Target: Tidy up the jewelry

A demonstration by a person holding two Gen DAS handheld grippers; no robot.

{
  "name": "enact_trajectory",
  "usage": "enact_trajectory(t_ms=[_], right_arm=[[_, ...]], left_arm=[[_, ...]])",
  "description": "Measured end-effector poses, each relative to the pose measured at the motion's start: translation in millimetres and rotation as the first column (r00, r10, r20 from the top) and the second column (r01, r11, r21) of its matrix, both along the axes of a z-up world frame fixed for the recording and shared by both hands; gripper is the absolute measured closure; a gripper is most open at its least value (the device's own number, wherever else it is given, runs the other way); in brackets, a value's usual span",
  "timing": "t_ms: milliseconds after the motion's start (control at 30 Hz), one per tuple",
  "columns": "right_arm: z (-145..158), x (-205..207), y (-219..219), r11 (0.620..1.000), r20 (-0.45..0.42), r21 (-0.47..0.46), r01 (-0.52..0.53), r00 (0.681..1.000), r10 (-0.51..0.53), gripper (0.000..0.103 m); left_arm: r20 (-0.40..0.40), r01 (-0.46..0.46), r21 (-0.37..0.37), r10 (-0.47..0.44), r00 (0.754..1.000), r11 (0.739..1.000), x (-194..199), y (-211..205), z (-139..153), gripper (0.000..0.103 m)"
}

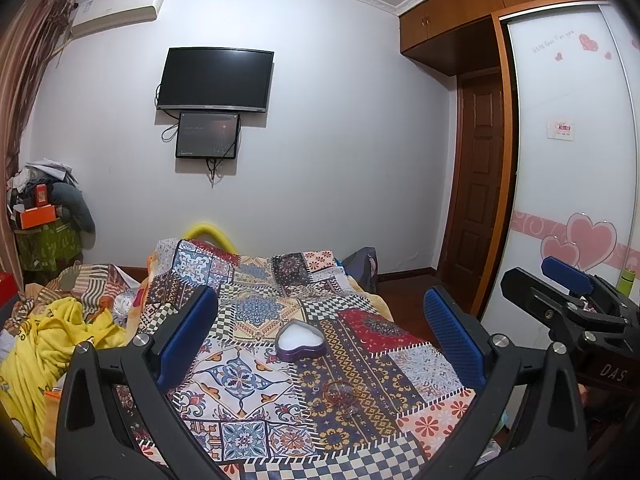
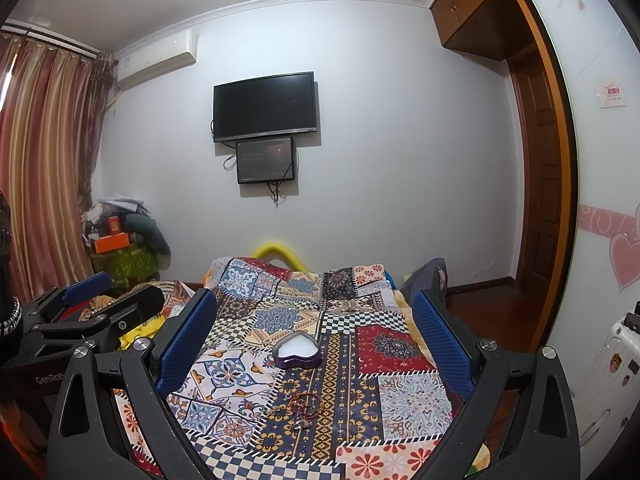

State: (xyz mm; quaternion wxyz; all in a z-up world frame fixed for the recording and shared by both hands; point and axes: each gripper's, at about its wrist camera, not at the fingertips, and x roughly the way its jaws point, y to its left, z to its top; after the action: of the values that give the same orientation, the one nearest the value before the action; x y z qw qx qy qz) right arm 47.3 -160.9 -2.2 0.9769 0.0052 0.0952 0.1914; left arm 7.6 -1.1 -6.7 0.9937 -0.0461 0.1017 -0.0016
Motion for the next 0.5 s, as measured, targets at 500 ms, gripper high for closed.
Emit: enact_trajectory(t_ms=[500], right_arm=[[-0.7, 1.7, 0.4, 1.0, -0.01, -0.003, 0.001, 1.0, -0.001, 0.006]], left_arm=[[-0.008, 0.001, -0.002, -0.001, 1.0, 1.0, -0.1, 0.1, -1.7, 0.0]])
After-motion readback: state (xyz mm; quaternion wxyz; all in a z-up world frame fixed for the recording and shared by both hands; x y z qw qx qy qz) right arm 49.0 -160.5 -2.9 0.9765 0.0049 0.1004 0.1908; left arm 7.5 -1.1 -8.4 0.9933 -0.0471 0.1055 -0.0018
